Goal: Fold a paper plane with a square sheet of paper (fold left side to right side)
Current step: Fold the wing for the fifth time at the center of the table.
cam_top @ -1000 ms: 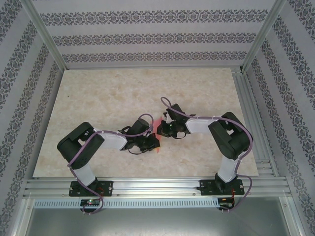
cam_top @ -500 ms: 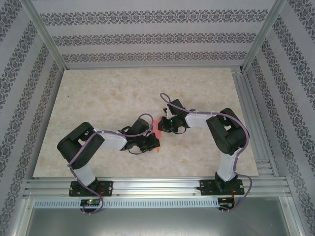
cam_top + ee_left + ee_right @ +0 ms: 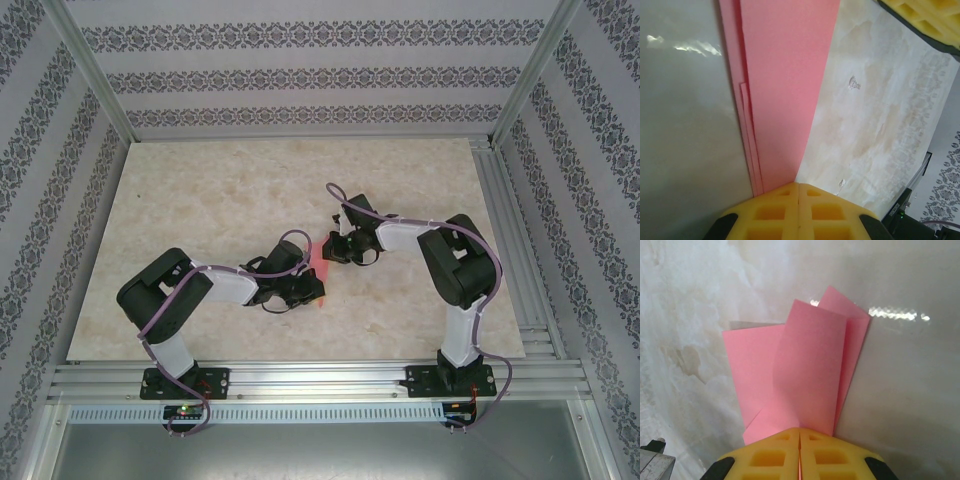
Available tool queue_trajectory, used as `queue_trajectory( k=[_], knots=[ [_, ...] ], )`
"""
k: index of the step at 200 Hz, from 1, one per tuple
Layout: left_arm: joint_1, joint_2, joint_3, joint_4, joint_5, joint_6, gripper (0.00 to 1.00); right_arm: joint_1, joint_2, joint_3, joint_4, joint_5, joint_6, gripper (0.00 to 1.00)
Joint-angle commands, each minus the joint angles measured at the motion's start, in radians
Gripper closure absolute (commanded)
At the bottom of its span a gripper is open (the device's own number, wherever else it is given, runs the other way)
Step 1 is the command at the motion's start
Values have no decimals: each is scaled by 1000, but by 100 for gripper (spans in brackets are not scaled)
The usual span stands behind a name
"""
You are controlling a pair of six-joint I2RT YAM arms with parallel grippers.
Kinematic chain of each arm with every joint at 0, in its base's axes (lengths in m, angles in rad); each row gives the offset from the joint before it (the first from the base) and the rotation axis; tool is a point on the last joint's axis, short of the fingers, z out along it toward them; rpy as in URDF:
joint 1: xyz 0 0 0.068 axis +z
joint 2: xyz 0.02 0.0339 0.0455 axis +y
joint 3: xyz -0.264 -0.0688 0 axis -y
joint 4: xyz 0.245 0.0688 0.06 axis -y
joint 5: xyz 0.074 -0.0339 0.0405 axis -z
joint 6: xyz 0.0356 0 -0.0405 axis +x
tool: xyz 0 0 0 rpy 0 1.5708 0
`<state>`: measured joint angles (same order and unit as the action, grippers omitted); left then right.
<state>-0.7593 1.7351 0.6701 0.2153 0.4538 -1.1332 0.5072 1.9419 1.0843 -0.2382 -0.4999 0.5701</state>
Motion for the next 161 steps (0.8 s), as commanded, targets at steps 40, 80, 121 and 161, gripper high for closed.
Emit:
queue_trajectory(
  k=[40, 80, 121, 161],
  knots=[
    [-6, 43, -36, -105, -7, 13, 100, -70, 67, 86, 9, 109, -61, 91],
    [-8, 44, -38, -102, -6, 10, 100, -92, 95, 121, 0, 107, -72, 91],
    [-11, 45, -39, -97, -4, 9, 100, -120, 132, 170, -20, 103, -85, 91],
    [-17, 46, -42, -91, -6, 3, 100, -147, 155, 207, -36, 100, -99, 91]
  ],
)
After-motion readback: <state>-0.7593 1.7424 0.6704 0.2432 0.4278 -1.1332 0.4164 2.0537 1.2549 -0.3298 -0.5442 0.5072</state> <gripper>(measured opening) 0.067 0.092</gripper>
